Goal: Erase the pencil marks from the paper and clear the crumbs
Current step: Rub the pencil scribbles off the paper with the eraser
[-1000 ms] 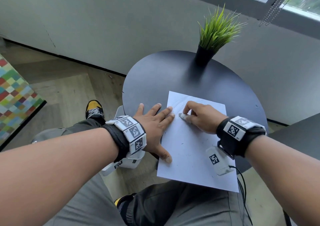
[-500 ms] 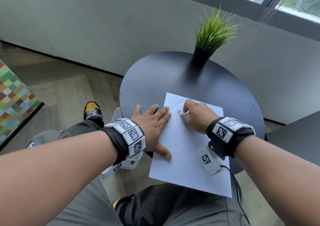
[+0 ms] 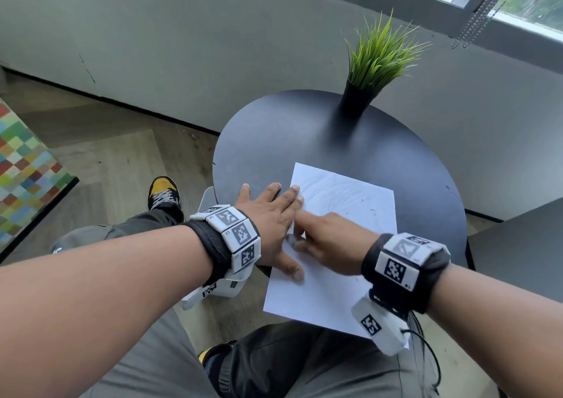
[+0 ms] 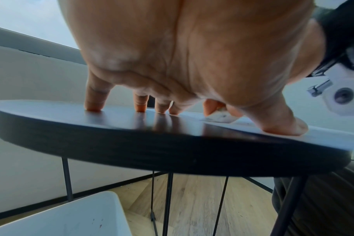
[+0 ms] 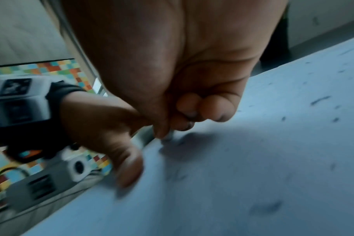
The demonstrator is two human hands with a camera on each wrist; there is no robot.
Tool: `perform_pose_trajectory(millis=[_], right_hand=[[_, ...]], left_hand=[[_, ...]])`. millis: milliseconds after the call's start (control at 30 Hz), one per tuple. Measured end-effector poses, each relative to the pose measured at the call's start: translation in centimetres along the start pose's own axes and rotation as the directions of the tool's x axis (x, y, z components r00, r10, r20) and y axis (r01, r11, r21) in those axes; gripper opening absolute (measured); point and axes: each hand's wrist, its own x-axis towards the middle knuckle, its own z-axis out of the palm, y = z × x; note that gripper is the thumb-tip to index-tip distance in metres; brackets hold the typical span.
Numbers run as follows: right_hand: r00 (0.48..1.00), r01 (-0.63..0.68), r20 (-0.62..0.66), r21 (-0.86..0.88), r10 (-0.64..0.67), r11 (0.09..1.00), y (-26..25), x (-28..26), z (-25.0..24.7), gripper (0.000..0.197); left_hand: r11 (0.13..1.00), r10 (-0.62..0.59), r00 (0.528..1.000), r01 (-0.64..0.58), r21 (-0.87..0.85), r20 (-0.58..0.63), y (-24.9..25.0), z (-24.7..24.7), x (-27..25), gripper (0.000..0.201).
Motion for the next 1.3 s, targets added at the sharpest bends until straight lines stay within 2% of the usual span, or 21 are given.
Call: perform_pose_trajectory(millis=[67,133,167,267,333,400,467,500,567,633,700,767,833,933,967,1000,1067,1133,1200,1267,1300], right_hand=[[0.991,-0.102,-0.083,0.033,0.105,0.994,1.9,0.9,-0.8,0.02],[0.948,-0.23,-0.199,0.121,0.25,0.966,3.8,1.5,-1.6,0.023],[0.938,-0.241,-0.22,0.139,0.267,0.961,4.0,1.4,-1.4,0.023],[0.992,-0.056,-0.111,0.053,0.062,0.997,1.7,0.0,0.6,0.018],[0.999,0.04,-0.031,0.048,-0.039,0.998,0.7,-0.9,1.3,0.018],[0.992,-0.05,-0.115,0.064,0.057,0.997,2.4,0.0,0.4,0.022],[0.95,-0.178,-0.235,0.13,0.204,0.975,4.5,0.8,-0.7,0.023],[0.943,-0.187,-0.254,0.137,0.217,0.973,4.7,0.7,-0.6,0.023],[0.977,-0.088,-0.187,0.07,0.1,0.994,3.1,-0.1,0.3,0.021],[0.998,0.049,-0.034,0.025,-0.049,0.998,1.2,-1.2,1.4,0.023],[0.999,0.01,-0.052,0.03,-0.009,0.999,2.2,-0.9,0.6,0.027],[0.973,-0.133,-0.179,0.088,0.147,0.987,4.7,0.1,-0.9,0.023],[0.961,-0.147,-0.217,0.113,0.169,0.983,4.8,0.0,-0.9,0.018],[0.995,0.069,-0.076,0.019,-0.067,0.997,1.4,-1.3,1.3,0.016],[0.994,0.1,-0.05,-0.001,-0.1,0.995,1.1,-1.5,1.4,0.017],[0.996,0.064,-0.067,-0.012,-0.064,0.998,1.8,-1.2,1.0,0.017],[0.976,-0.12,-0.175,0.054,0.128,0.991,4.4,0.0,-0.8,0.016],[0.945,-0.185,-0.244,0.145,0.216,0.972,5.6,0.2,-1.3,0.018],[0.97,-0.09,-0.217,0.104,0.111,0.991,4.3,-0.2,-0.3,0.017],[0.994,0.04,-0.105,0.028,-0.036,0.999,2.2,-0.9,1.1,0.018],[0.996,0.044,-0.074,0.031,-0.042,0.999,2.0,-1.0,0.9,0.02]], left_hand=[[1.0,0.003,1.0,-0.002,0.009,-0.003,0.0,0.0,0.2,0.145],[1.0,0.004,1.0,-0.004,0.01,-0.006,0.0,0.1,0.3,0.146],[1.0,0.005,1.0,-0.005,0.01,-0.002,0.0,0.1,0.3,0.145],[1.0,0.012,1.0,-0.011,0.013,-0.002,0.0,0.2,0.3,0.144],[1.0,0.016,1.0,-0.016,0.012,0.001,0.0,0.0,0.3,0.144],[1.0,0.015,1.0,-0.015,0.022,-0.002,0.1,-0.1,0.3,0.144],[0.999,0.012,1.0,-0.012,0.032,-0.008,0.2,-0.1,0.4,0.144],[0.999,0.012,1.0,-0.012,0.034,-0.006,0.3,-0.1,0.3,0.144],[1.0,0.01,1.0,-0.01,0.028,-0.003,0.3,-0.1,0.2,0.143],[1.0,0.01,1.0,-0.01,0.021,0.0,0.2,0.0,0.1,0.144],[1.0,0.009,1.0,-0.009,0.028,0.001,0.2,-0.2,0.2,0.144],[0.999,0.008,1.0,-0.008,0.039,0.002,0.3,-0.3,0.3,0.143],[0.999,0.007,1.0,-0.007,0.045,0.003,0.4,-0.2,0.2,0.142],[0.999,0.01,1.0,-0.01,0.035,0.008,0.3,-0.2,0.3,0.143],[0.999,0.011,1.0,-0.011,0.032,0.01,0.3,-0.2,0.5,0.143],[0.999,0.011,1.0,-0.012,0.034,0.012,0.3,-0.3,0.5,0.142],[0.999,0.012,1.0,-0.012,0.048,0.005,0.3,-0.2,0.7,0.142],[0.998,0.012,1.0,-0.012,0.057,0.002,0.3,-0.1,0.6,0.142],[0.999,0.01,1.0,-0.01,0.052,0.005,0.3,0.0,0.6,0.142],[0.999,0.009,1.0,-0.009,0.043,0.001,0.3,-0.1,0.5,0.141],[0.999,0.009,1.0,-0.009,0.049,-0.004,0.3,-0.2,0.5,0.141]])
